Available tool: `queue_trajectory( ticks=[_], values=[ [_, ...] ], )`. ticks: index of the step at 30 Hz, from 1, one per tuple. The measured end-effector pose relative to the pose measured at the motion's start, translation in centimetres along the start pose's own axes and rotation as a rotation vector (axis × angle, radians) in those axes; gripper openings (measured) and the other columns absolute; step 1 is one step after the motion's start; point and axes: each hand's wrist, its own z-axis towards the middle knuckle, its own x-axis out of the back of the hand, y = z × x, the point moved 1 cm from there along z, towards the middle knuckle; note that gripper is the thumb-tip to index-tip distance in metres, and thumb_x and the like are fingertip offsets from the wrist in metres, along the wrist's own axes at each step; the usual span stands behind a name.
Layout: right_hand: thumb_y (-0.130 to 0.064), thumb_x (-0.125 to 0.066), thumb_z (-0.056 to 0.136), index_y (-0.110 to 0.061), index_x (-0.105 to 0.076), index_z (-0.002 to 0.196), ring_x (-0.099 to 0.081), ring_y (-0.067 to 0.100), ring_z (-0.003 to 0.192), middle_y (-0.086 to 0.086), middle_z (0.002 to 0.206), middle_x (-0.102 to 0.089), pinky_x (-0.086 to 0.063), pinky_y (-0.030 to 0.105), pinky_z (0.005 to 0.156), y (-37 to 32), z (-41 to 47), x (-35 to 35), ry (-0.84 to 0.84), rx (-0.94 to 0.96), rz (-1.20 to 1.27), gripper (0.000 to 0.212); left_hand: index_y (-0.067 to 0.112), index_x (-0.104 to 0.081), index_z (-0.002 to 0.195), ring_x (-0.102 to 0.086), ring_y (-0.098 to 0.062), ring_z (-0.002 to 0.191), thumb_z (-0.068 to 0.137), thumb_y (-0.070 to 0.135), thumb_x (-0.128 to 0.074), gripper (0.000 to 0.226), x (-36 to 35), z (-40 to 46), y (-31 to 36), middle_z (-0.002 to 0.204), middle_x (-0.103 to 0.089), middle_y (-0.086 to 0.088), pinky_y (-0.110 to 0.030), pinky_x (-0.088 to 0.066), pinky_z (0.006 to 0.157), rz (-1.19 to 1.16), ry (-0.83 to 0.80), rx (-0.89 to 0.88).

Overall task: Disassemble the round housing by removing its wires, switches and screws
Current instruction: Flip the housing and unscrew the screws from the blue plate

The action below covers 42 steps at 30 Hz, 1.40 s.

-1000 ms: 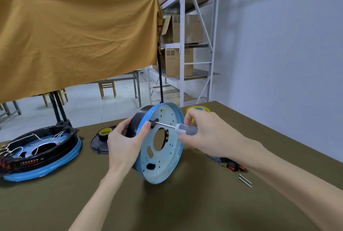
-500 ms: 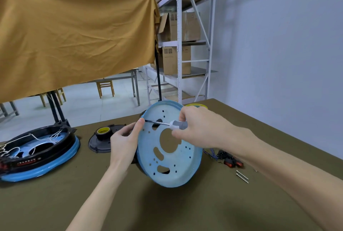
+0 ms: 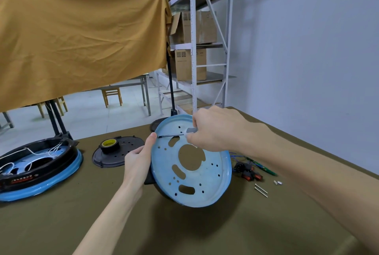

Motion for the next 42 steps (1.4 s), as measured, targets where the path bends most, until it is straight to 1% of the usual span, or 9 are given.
queue_trajectory(
  ticks=[10, 15, 20, 23, 25, 31, 33, 37, 42],
  values=[
    [-0.029, -0.085, 0.076, -0.022, -0.065, 0.098, -0.055, 0.008, 0.078, -0.010, 0.085, -0.056, -0.033, 0.026, 0.050, 0.0, 2.4, 1.4, 0.077, 0.050, 0.212, 0.030, 0.014, -0.078, 0.086, -0.078, -0.016, 0.067, 0.075, 0.073, -0.072, 0.060, -0.4, 0.3, -1.2, 0.084, -0.081, 0.000, -0.023, -0.054, 0.049, -0.021, 0.013, 0.151],
    [-0.040, -0.075, 0.088, -0.008, -0.073, 0.086, -0.055, -0.001, 0.055, -0.004, 0.066, -0.065, -0.038, 0.019, 0.044, -0.1, 4.4, 1.5, 0.286, 0.024, 0.494, 0.032, 0.012, -0.079, 0.095, -0.079, -0.019, 0.071, 0.078, 0.071, -0.071, 0.062, -0.5, 0.1, -1.7, 0.086, -0.082, -0.002, -0.025, -0.057, 0.051, -0.022, -0.021, 0.199],
    [-0.042, -0.050, 0.102, -0.005, -0.062, 0.066, -0.059, 0.014, 0.035, 0.007, 0.045, -0.065, -0.050, 0.024, 0.044, -0.5, 6.3, 0.3, 0.092, -0.022, 0.322, 0.053, 0.011, -0.079, 0.097, -0.079, -0.024, 0.072, 0.081, 0.072, -0.068, 0.064, 0.0, -0.2, -3.6, 0.088, -0.081, -0.008, -0.030, -0.059, 0.051, -0.019, -0.067, 0.278],
    [-0.021, -0.066, 0.092, -0.009, -0.066, 0.095, -0.063, 0.013, 0.046, 0.000, 0.058, -0.070, -0.047, 0.020, 0.041, -1.1, 7.3, -0.1, -0.142, 0.036, 0.352, 0.012, 0.017, -0.078, 0.106, -0.079, -0.029, 0.086, 0.082, 0.075, -0.063, 0.064, 0.5, -0.2, -4.9, 0.097, -0.081, -0.010, -0.039, -0.063, 0.069, -0.023, -0.109, 0.321],
    [-0.016, -0.071, 0.086, -0.017, -0.060, 0.109, -0.069, 0.017, 0.070, 0.000, 0.082, -0.070, -0.050, 0.025, 0.047, -1.6, 7.7, -0.5, -0.202, 0.080, 0.345, 0.025, 0.021, -0.077, 0.110, -0.078, -0.031, 0.093, 0.084, 0.075, -0.060, 0.062, 0.9, -0.1, -5.3, 0.102, -0.081, -0.010, -0.041, -0.061, 0.074, -0.032, -0.132, 0.336],
    [-0.045, -0.056, 0.100, -0.015, -0.051, 0.078, -0.057, 0.021, 0.066, 0.003, 0.075, -0.058, -0.036, 0.033, 0.050, -2.6, 8.9, -2.5, 0.022, 0.144, 0.018, 0.038, 0.018, -0.078, 0.111, -0.077, -0.035, 0.099, 0.085, 0.075, -0.059, 0.066, 1.5, 0.0, -5.7, 0.110, -0.078, -0.015, -0.044, -0.062, 0.077, -0.025, -0.185, 0.361],
    [-0.030, -0.065, 0.095, -0.014, -0.058, 0.093, -0.062, 0.025, 0.082, 0.004, 0.087, -0.060, -0.043, 0.033, 0.056, -2.5, 9.7, -2.1, -0.088, 0.186, 0.107, 0.018, 0.021, -0.081, 0.104, -0.077, -0.035, 0.098, 0.085, 0.075, -0.061, 0.061, 1.5, 0.1, -5.8, 0.109, -0.079, -0.015, -0.044, -0.062, 0.076, -0.036, -0.184, 0.366],
    [-0.034, -0.075, 0.085, -0.023, -0.054, 0.115, -0.064, 0.022, 0.091, -0.002, 0.101, -0.059, -0.053, 0.035, 0.065, -2.6, 10.1, -1.3, -0.219, 0.211, 0.212, 0.039, 0.022, -0.082, 0.100, -0.078, -0.034, 0.096, 0.085, 0.074, -0.061, 0.058, 1.5, 0.1, -5.9, 0.108, -0.079, -0.015, -0.041, -0.062, 0.072, -0.045, -0.179, 0.382],
    [-0.051, -0.056, 0.099, -0.010, -0.056, 0.076, -0.058, 0.026, 0.065, 0.004, 0.070, -0.058, -0.039, 0.034, 0.049, -2.8, 10.6, -2.2, -0.027, 0.195, -0.106, 0.047, 0.013, -0.078, 0.110, -0.078, -0.034, 0.095, 0.085, 0.075, -0.060, 0.069, 1.5, 0.2, -5.9, 0.106, -0.079, -0.017, -0.039, -0.063, 0.071, -0.015, -0.179, 0.385]
  ],
)
